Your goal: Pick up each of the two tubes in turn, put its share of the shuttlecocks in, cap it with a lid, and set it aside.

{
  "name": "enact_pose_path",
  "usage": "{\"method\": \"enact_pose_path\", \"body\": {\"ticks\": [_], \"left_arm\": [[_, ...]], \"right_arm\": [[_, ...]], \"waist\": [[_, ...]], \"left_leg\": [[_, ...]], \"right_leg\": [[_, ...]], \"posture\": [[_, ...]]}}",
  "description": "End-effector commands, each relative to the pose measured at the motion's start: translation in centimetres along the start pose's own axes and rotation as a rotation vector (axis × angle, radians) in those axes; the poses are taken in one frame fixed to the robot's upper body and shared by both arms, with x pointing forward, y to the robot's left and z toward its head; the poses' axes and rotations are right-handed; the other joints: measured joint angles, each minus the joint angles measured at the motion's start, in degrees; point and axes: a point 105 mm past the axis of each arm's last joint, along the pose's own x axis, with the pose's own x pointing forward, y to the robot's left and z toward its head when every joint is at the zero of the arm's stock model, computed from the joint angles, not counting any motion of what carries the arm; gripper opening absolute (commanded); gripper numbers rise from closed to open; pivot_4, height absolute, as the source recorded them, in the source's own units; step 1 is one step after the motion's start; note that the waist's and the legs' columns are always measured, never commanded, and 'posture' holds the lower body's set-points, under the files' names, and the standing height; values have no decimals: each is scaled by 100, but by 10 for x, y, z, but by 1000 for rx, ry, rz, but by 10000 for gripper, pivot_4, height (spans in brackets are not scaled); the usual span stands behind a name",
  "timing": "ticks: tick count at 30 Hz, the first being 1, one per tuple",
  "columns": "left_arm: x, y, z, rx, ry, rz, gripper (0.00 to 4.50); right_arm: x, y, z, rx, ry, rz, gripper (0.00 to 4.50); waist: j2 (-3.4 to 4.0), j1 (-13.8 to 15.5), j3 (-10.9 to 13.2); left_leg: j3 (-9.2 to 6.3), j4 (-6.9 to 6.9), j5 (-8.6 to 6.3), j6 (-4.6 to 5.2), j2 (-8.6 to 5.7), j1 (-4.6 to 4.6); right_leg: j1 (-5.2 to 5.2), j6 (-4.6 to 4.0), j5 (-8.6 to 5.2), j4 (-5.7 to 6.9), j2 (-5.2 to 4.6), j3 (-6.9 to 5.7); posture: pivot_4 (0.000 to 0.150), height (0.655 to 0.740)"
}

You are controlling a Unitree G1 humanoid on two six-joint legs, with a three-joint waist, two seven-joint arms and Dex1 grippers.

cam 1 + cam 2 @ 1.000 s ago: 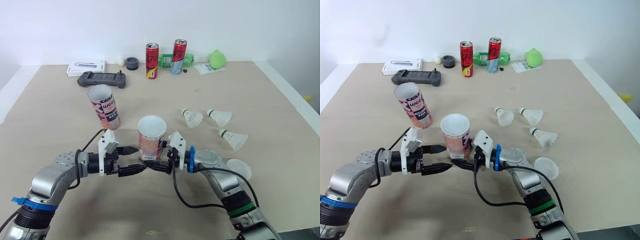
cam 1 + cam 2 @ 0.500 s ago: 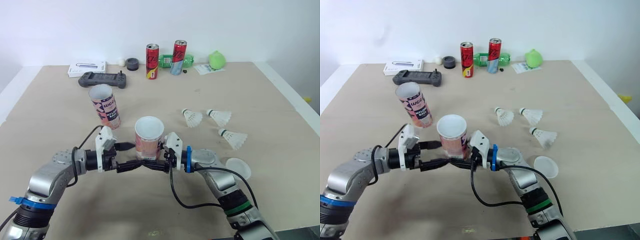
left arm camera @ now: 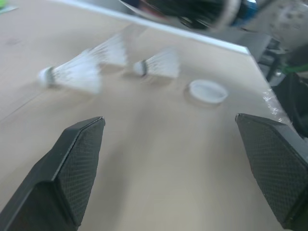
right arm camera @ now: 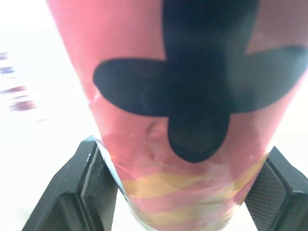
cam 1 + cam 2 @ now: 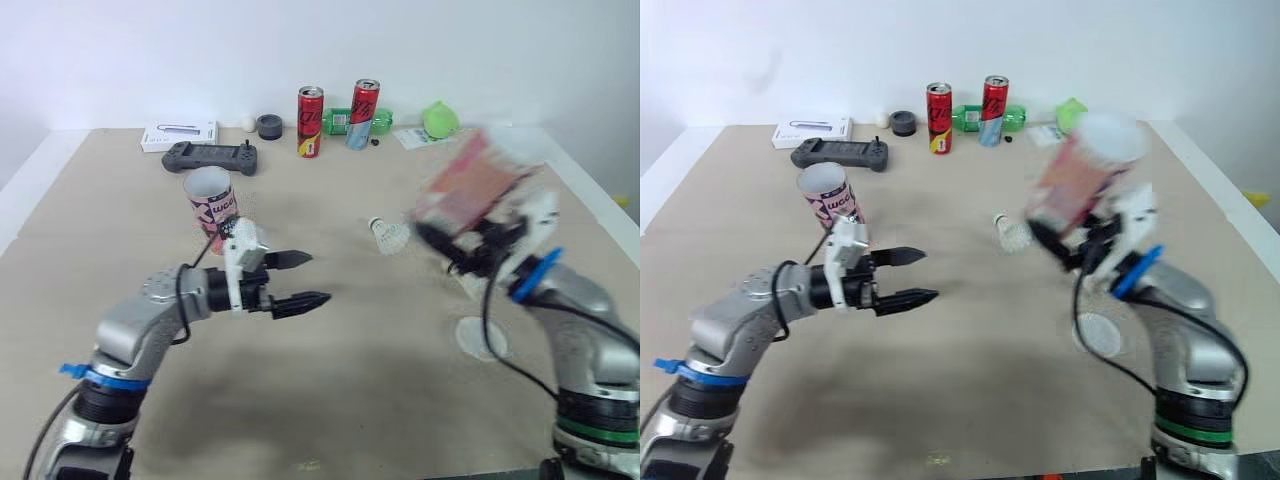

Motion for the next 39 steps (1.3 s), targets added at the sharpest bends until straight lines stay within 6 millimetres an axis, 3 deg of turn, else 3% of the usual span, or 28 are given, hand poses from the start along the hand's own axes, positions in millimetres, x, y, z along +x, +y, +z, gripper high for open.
{"method": "enact_pose_path", "body": {"ticks": [1, 6, 9, 15, 20, 21, 24, 28, 32, 35, 39], "left_arm": [[30, 2, 7, 94, -41, 11, 45000], [55, 0, 2, 118, -68, 7, 45000], [59, -2, -1, 124, -71, 12, 45000], [52, -7, -16, 121, -32, 21, 45000], [47, -3, -20, 134, -14, 44, 45000], [47, -3, -19, 134, -15, 46, 45000], [45, -1, -20, 136, -10, 51, 45000], [42, 5, -21, 144, -6, 80, 45000], [37, 10, -19, 137, -22, 115, 45000], [24, 8, -14, 108, -66, 113, 45000], [-1, 3, -17, 70, -64, 109, 45000]], "right_arm": [[-32, -66, -10, 15, 21, -315, 34265], [-63, -111, -43, 44, 116, -529, 34265], [-74, -123, -59, 69, 146, -599, 34265], [-84, -127, -91, 107, 236, -626, 34265], [-86, -124, -100, 142, 261, -621, 34265], [-86, -123, -100, 135, 264, -620, 41861], [-91, -121, -100, 142, 262, -618, 44594], [-101, -113, -98, 134, 258, -612, 44594], [-115, -98, -83, 85, 242, -559, 44594], [-133, -67, -57, 37, 180, -422, 44594], [-121, -4, -35, 89, 140, -116, 44594]], "waist": [[1, 8, 0], [38, -110, -10], [52, -127, -10], [64, -129, -10], [62, -126, -9], [61, -125, -9], [62, -101, -9], [62, -74, -9], [65, -67, -10], [89, -53, -15], [103, -185, -21]], "left_leg": [[2, -1, 1, 2, -4, 0], [28, -7, -9, 21, -5, 14], [33, -15, -5, 29, -5, 24], [40, -10, 3, 39, -10, 29], [36, 6, 7, 43, -14, 28], [36, 10, 7, 44, -15, 29], [33, 12, 8, 45, -21, 26], [28, 6, 8, 45, -20, 23], [23, 2, 8, 45, -20, 18], [22, 0, 8, 45, -21, 13], [23, -16, 6, 43, -18, 19]], "right_leg": [[0, -3, 3, 0, -2, 5], [-4, -19, 13, 0, 2, 42], [-4, 3, 0, 1, 4, 48], [2, 24, 8, 2, 1, 55], [15, 33, 15, 1, 1, 58], [19, 37, 17, 0, 1, 60], [24, 41, 18, -7, 1, 65], [24, 41, 17, -17, 3, 64], [22, 41, 14, -20, 3, 61], [18, 42, 12, -20, 1, 60], [14, 34, -1, -18, 5, 64]], "posture": [[1500, 7400], [1500, 7400], [1500, 7400], [1500, 7400], [1500, 7400], [1500, 7400], [1500, 7400], [1500, 7400], [1500, 7400], [1500, 7400], [1500, 7400]]}}
